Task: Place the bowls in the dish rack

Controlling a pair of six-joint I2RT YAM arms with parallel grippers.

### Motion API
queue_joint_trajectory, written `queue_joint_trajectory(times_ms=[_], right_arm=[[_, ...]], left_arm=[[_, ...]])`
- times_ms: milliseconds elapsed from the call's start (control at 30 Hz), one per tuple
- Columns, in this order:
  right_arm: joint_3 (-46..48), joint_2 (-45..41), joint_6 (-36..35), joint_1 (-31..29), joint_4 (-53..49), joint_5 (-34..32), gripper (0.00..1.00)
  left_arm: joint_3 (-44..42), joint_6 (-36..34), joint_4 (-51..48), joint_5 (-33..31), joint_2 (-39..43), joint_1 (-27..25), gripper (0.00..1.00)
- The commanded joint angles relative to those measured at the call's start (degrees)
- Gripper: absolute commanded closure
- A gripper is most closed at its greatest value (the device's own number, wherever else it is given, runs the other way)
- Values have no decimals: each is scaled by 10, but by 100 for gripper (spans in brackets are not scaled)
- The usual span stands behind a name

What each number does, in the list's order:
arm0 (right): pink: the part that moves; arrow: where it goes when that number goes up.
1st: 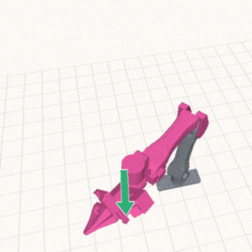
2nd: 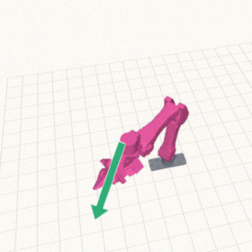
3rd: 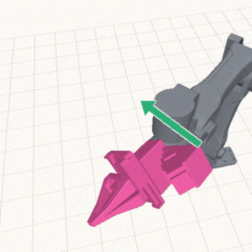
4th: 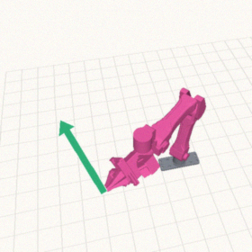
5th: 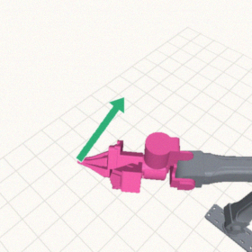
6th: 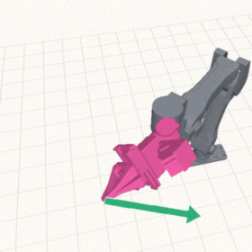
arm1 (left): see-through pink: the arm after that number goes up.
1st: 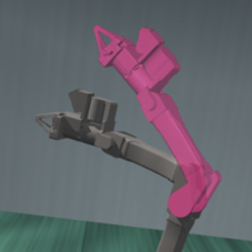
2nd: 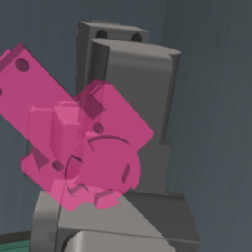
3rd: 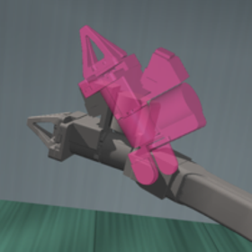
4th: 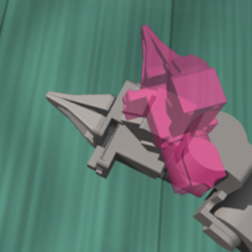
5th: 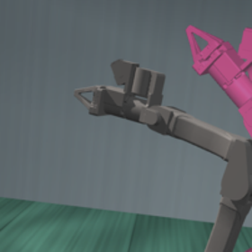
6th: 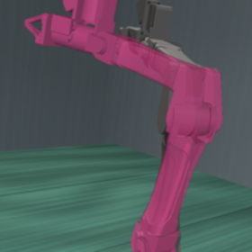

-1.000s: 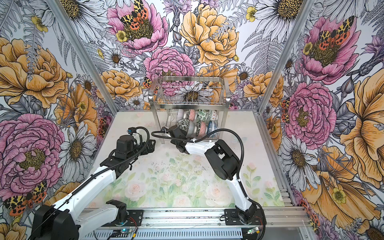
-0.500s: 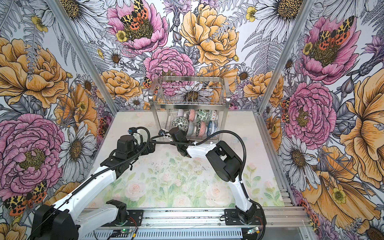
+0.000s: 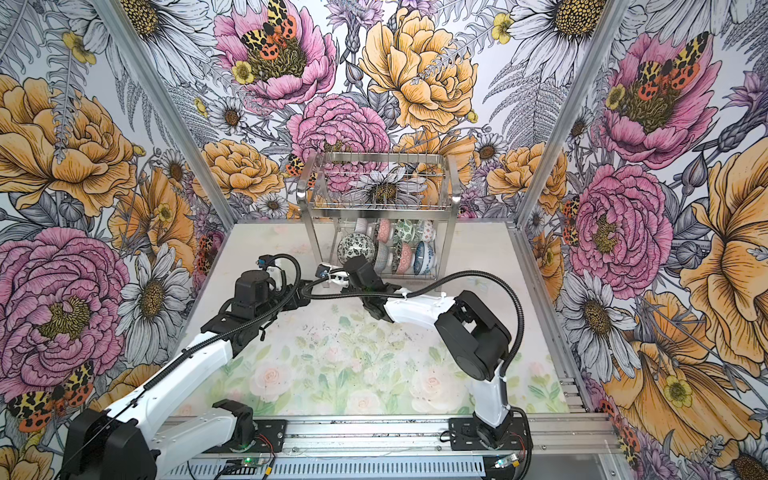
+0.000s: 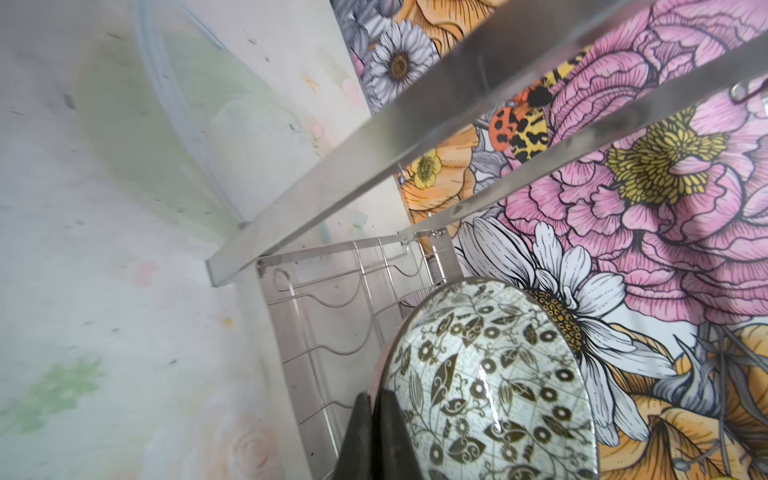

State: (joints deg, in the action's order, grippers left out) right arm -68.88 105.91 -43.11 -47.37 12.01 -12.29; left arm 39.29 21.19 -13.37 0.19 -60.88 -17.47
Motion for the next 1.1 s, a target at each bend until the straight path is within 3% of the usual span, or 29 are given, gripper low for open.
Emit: queue_joint_trajectory(times_ms=[0,167,333,500,667,833,1067], right_arm=[[52,-86,-41,-15,-20,59,100],[101,-174,-55,-33,-122,99,100],[134,-232,-58,-59,-166,94,100],[146,-253,-73,-82,-181,82,100],[143,-251,-87,-99,-180,68,100],[141,-251,-94,-105,-180,60,100],[142,-256,-98,-107,-180,56,100]], left_arm=[[34,-1,-18,50,9,6,1],[59,10,-24,153,-3,22,1],[78,30,-21,252,-36,19,1],[86,40,-19,295,-57,2,1],[92,37,-27,293,-84,-31,7],[95,29,-42,276,-104,-55,25],[98,8,-74,237,-115,-58,69]])
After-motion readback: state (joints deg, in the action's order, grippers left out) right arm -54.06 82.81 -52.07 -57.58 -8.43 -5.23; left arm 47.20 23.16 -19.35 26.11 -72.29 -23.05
